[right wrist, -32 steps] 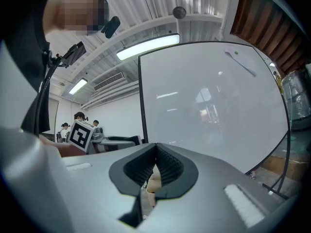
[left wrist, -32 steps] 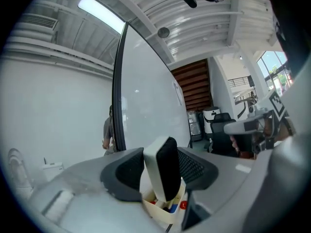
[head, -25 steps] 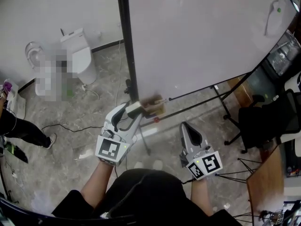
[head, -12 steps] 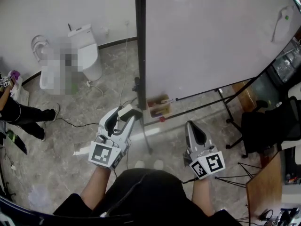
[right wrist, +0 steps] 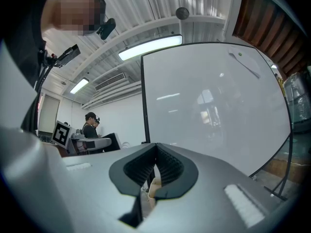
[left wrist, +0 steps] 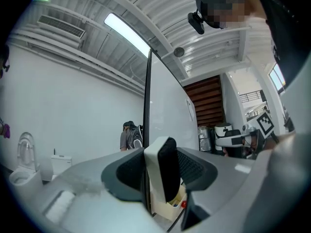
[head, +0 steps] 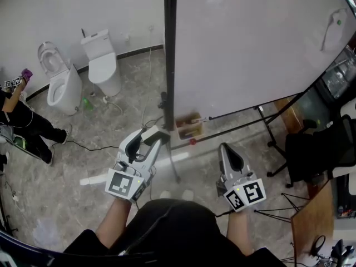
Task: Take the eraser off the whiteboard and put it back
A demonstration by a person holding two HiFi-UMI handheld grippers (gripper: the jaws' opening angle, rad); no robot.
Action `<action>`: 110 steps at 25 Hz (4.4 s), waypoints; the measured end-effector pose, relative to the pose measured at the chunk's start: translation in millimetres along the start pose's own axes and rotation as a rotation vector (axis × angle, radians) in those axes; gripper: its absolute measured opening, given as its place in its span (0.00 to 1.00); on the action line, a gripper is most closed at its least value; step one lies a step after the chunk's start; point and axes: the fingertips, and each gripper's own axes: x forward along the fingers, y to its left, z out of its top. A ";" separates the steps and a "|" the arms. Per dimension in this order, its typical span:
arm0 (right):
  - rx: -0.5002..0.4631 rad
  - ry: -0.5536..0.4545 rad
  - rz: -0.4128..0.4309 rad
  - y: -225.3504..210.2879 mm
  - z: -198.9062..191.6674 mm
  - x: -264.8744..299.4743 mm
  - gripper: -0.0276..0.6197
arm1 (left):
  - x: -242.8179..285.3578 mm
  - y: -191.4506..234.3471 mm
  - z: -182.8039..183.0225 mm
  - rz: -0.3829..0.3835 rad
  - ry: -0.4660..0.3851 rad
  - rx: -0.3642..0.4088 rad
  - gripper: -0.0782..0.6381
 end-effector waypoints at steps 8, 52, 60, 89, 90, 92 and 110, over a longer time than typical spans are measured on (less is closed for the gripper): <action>-0.002 0.001 -0.011 2.4 -1.5 -2.3 0.06 | -1.9 4.4 -2.0 0.004 -0.007 -0.019 0.40; 0.003 -0.008 -0.081 -20.8 0.7 -23.4 0.06 | 48.7 -20.1 -25.3 -0.107 0.041 0.037 0.41; -0.003 -0.010 -0.123 -29.3 1.9 -36.0 0.06 | 75.6 -34.0 -46.1 -0.165 0.094 0.088 0.41; 0.025 0.066 -0.139 -39.6 -35.6 -11.9 0.06 | 150.6 -69.0 -133.2 -0.279 0.258 0.206 0.41; 0.026 0.067 -0.135 -39.4 -36.5 -10.5 0.06 | 151.8 -69.7 -135.4 -0.277 0.265 0.211 0.41; 0.026 0.067 -0.130 -39.5 -36.4 -8.3 0.06 | 154.4 -70.6 -138.5 -0.273 0.277 0.227 0.41; 0.026 0.075 -0.122 -47.8 -35.2 -4.7 0.06 | 163.7 -79.5 -183.0 -0.270 0.417 0.326 0.42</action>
